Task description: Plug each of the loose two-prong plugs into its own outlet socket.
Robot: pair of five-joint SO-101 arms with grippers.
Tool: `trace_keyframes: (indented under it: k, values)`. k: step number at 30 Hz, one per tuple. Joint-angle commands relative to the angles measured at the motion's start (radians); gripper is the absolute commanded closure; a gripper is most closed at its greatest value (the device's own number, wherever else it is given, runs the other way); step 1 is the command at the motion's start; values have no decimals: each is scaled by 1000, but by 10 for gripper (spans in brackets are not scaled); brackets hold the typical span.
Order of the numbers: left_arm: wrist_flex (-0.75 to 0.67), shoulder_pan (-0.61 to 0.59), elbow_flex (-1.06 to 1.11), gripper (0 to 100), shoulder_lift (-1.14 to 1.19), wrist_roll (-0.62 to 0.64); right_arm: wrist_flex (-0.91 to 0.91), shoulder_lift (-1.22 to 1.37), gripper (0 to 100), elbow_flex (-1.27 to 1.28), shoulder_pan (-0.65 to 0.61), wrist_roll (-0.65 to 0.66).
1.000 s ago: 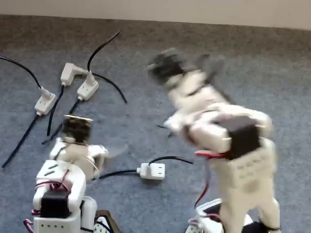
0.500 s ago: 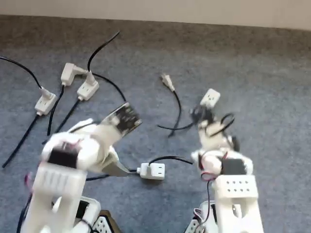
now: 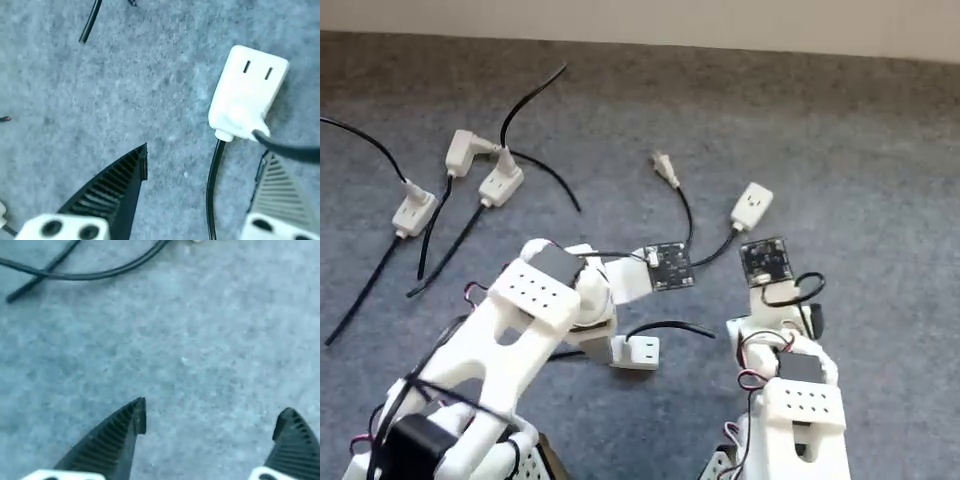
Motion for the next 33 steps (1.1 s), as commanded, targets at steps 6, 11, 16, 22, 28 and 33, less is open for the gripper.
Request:
trace_keyframes:
  k: [6, 11, 16, 22, 28, 33]
  values:
    - [-158, 96, 50, 655, 151, 0, -10, -15, 620, -25, 19, -5]
    - [-232, 151, 45, 655, 265, 0, -10, -15, 620, -25, 13, -5]
    - [-281, 185, 39, 658, 331, -2, -10, -15, 620, -27, 12, -3]
    - [-281, 188, 12, 678, 341, -6, -10, -15, 620, -28, 10, -3]
    - [-278, 188, 13, 880, 343, -44, -10, -15, 620, -30, 10, -3]
    - [-245, 179, 8, 892, 340, -57, -10, -15, 620, -28, 10, -3]
